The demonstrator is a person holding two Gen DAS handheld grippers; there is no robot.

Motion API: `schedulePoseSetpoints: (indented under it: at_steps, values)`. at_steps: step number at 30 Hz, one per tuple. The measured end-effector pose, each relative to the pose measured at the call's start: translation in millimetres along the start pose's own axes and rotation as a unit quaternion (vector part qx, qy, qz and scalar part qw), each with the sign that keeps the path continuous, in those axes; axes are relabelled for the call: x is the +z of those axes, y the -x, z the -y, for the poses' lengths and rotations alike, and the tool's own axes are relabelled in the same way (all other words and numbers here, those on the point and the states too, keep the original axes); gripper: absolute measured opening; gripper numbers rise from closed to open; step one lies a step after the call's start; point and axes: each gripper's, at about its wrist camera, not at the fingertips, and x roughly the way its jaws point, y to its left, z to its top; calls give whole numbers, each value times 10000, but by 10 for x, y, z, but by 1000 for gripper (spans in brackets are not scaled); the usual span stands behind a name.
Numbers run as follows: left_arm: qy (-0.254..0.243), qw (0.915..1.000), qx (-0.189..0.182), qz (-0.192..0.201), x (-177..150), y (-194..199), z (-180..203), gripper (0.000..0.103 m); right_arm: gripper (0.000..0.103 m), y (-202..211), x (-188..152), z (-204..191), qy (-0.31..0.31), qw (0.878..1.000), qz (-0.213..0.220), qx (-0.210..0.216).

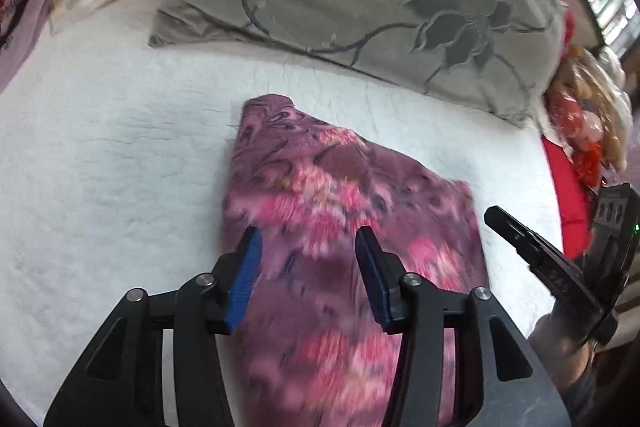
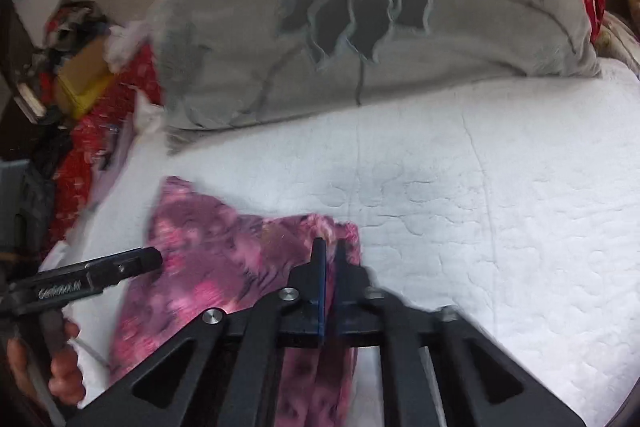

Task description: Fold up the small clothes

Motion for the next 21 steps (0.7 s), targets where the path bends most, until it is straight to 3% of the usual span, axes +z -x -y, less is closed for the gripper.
schedulePoseSetpoints:
  at_steps: [2, 4, 6, 7, 10, 11, 13, 15, 18, 21]
  values:
    - [-183, 9998, 60, 53, -224, 95, 1, 54, 9, 170, -106, -37, 240, 9978, -159, 601]
    - [-222, 9995, 186, -122, -436, -19, 0, 60, 12, 238, -292, -84, 542, 9955, -331, 701]
    - [-184, 9987, 186, -436, -590, -210, -17, 63, 13, 74, -482, -86, 733, 9935, -777, 405]
    - [-12, 9993, 116, -344, -612, -175, -57, 62, 12, -2, -552, -92, 814, 9925, -901, 171]
    - [193, 9988, 57, -449, -597, 36, -103, 61, 15, 144, -540, -128, 746, 9940, -793, -92]
    - [145, 9993, 70, -329, -630, 157, -103, 61, 20, 218, -534, -155, 749, 9941, -784, -48]
    - [-10, 9997, 160, -190, -733, 292, -87, 62, 20, 412, -592, -260, 982, 9915, -786, 319]
    - [-87, 9993, 229, -292, -847, 243, -87, 62, 20, 533, -718, -367, 1305, 9866, -852, 489]
    - [-103, 9982, 303, -509, -972, 104, -106, 66, 21, 362, -948, -415, 1726, 9779, -1160, -208]
    - [-36, 9985, 270, -471, -980, 320, -115, 65, 25, 387, -927, -382, 1553, 9810, -1134, -260]
